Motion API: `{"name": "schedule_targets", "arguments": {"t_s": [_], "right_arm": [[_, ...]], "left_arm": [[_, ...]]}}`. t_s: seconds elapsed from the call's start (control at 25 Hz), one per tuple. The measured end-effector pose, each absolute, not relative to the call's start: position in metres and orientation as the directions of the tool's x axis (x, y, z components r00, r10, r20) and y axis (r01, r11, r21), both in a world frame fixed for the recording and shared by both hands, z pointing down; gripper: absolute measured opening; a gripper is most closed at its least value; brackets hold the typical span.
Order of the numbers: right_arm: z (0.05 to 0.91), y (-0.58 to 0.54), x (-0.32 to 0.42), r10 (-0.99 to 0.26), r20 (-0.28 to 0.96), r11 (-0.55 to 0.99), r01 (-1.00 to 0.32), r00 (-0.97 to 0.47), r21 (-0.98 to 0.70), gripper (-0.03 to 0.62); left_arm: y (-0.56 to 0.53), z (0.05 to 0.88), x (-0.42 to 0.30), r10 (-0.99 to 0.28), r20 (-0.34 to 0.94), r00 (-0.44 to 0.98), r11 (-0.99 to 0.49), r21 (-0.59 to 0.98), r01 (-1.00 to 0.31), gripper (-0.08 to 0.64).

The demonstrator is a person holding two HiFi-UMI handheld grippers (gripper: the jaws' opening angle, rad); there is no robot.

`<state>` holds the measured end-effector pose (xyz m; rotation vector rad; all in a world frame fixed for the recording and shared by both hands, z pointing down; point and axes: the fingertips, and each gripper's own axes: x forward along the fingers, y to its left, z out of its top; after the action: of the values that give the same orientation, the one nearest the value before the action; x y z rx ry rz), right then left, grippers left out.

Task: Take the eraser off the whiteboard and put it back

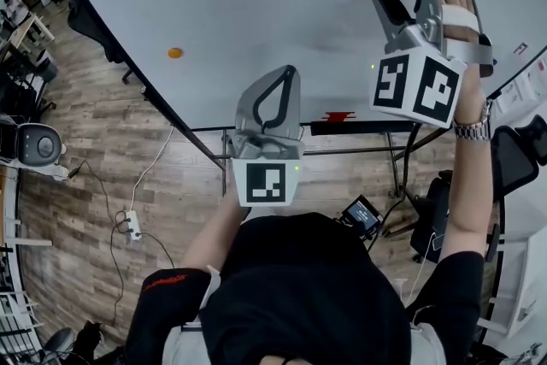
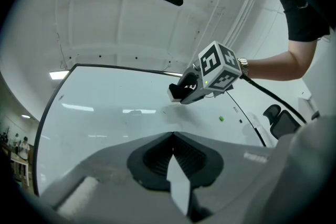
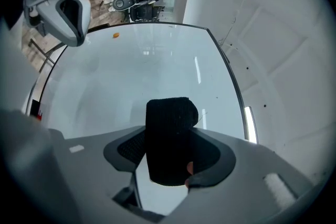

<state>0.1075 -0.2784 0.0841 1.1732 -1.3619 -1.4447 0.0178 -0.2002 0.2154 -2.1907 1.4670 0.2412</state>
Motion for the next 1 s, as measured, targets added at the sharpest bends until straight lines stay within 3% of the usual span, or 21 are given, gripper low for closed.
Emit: {"name": "schedule_targets", "arguments": {"t_s": [0.6,1.0], "right_arm": [[0.14,-0.24,0.112,-0.963,-0.039,-0.021,-0.07,-0.266,0.997,0.244],[0.194,-0.222,0.114,-0.944,-0.022,0.065,-0.253,-0.328,0.965,0.244]], "left_arm": [[-0.197,0.227,0.028,-0.814,-0.382,0.437,-0.332,-0.312,-0.89,0.003],[-0.192,0.242,0.027,-0.823,-0.366,0.434,-0.337,-0.299,-0.893,0.003]]}}
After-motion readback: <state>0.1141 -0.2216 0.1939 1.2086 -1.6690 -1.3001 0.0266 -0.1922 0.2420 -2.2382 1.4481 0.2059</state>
